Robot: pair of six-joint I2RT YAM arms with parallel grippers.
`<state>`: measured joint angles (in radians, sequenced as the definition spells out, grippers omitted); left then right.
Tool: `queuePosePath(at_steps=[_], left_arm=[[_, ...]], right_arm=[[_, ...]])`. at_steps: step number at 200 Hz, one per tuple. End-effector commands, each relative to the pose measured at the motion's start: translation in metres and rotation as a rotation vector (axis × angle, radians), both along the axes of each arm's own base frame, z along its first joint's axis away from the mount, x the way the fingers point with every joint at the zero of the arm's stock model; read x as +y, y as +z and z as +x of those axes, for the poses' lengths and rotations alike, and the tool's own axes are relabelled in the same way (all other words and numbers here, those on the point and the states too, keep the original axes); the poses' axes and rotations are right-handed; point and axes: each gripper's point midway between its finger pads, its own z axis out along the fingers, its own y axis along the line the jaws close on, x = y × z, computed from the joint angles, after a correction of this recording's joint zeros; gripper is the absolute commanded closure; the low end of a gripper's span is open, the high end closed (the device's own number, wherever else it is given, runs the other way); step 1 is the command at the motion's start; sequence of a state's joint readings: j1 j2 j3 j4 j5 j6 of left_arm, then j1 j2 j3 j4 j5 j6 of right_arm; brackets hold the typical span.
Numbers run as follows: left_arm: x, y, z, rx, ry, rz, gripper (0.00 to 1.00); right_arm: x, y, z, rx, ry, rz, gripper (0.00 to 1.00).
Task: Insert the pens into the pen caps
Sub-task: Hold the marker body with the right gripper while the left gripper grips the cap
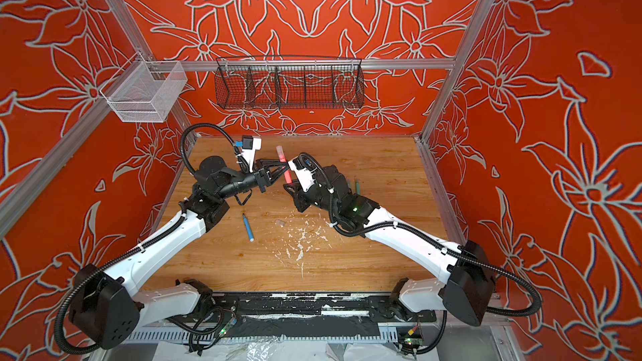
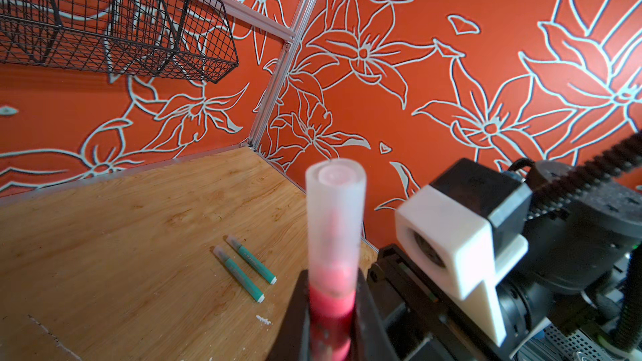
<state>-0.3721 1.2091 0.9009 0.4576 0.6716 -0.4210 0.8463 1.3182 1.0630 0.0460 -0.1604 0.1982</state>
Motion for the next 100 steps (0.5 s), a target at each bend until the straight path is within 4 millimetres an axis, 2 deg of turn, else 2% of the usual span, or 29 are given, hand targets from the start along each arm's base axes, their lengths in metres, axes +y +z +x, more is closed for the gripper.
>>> queuePosePath(at_steps=[1,32,62,94,100], left_arm=[[0.003,0.009,0.002,-0.042,0.016,-0.019,1.00],[0.004,0.007,0.006,-0.030,0.034,-0.019,1.00],[0.004,0.006,0.006,-0.026,0.029,-0.021,1.00],[0.003,0.007,0.005,-0.025,0.027,-0.024,1.00],[0.004,0.007,0.005,-0.027,0.027,-0.025,1.00]], right_arm=[[-0.003,0.021,0.001,-0.046,-0.027,0.025,0.70],[-0.009,0.036,0.005,-0.096,-0.060,0.011,0.64],[-0.008,0.045,0.010,-0.134,-0.068,-0.010,0.63],[0.001,0.050,0.016,-0.150,-0.055,-0.027,0.68],[0.002,0.049,0.018,-0.149,-0.053,-0.032,0.72]])
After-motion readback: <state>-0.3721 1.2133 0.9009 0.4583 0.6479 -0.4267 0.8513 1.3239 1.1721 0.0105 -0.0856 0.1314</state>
